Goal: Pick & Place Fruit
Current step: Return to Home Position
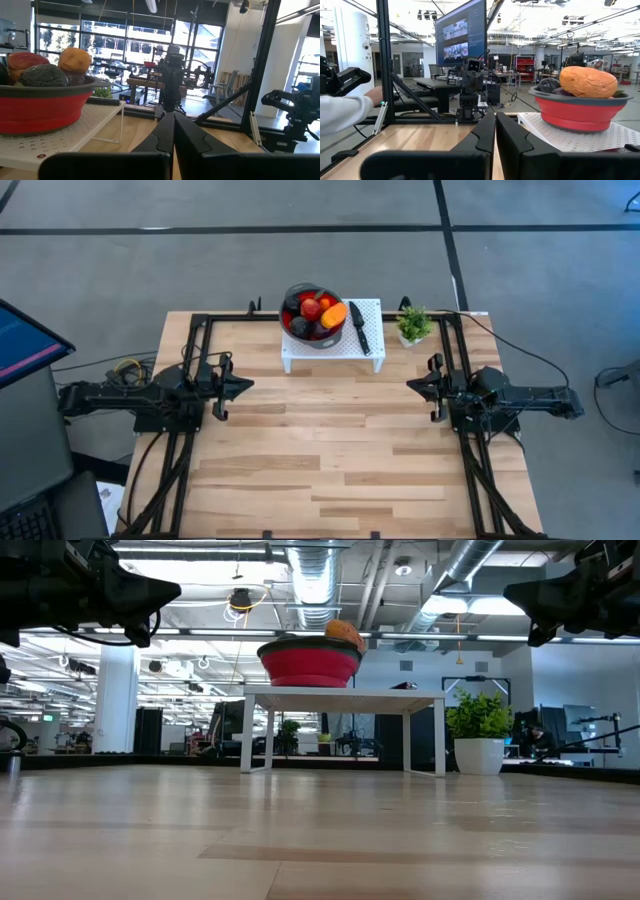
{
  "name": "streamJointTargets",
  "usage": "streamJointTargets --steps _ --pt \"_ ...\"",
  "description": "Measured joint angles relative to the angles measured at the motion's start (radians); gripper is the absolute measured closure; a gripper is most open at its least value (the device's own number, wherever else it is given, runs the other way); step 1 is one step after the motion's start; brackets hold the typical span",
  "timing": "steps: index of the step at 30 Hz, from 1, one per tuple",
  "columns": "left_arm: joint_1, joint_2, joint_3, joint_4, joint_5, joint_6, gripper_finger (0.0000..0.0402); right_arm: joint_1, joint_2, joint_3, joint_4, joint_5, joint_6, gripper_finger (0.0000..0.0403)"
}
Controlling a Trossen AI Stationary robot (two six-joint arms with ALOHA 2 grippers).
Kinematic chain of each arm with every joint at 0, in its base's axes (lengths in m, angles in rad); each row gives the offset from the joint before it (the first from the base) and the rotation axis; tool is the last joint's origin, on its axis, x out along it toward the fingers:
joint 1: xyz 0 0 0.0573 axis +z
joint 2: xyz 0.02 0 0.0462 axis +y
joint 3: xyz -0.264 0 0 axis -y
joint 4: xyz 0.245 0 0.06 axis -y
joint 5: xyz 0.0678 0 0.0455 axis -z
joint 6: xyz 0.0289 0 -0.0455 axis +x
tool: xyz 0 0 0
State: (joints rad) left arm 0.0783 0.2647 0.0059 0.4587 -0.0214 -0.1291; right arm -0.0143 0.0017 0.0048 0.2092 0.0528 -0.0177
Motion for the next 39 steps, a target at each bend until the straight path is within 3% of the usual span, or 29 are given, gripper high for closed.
streamJointTargets --steps 39 --pt "0.0 0.0 0.0 0.014 0.0 0.0 0.04 0.0 0.0 0.0 0.0 0.0 0.0 0.0393"
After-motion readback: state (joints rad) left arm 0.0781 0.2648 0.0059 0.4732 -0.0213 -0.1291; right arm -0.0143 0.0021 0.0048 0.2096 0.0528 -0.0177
